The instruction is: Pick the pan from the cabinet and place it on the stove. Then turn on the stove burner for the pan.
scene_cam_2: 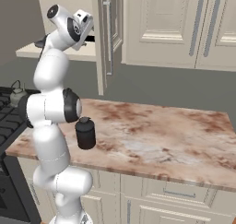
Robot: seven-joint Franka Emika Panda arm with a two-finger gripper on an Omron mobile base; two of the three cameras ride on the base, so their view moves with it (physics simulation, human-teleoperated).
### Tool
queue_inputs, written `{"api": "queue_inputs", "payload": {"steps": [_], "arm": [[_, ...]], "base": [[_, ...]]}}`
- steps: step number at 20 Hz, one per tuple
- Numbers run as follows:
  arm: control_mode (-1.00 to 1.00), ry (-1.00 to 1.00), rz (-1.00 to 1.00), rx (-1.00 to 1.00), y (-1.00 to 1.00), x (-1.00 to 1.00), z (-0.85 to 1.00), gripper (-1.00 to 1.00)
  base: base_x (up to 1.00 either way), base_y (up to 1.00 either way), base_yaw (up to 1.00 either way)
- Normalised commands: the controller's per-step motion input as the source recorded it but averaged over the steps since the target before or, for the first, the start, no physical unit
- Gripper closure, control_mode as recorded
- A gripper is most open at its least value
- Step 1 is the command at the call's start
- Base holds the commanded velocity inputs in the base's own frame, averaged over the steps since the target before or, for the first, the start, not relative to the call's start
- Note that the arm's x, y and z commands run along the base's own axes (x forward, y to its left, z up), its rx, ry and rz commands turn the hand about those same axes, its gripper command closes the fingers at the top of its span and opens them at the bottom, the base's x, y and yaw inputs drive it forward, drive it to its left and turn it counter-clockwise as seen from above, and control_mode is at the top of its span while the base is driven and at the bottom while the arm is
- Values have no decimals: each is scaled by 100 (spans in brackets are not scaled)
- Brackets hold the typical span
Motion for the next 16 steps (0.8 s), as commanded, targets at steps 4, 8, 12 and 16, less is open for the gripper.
{"api": "queue_inputs", "payload": {"steps": [4,8,12,16], "arm": [[-100,1,6,0,5,23,-26,-100],[-100,6,5,0,10,23,-39,-100],[-100,9,6,0,10,21,-42,-100],[-100,8,6,0,8,20,-45,-100]], "base": [[0,0,0],[0,0,0],[0,0,0],[0,0,0]]}}
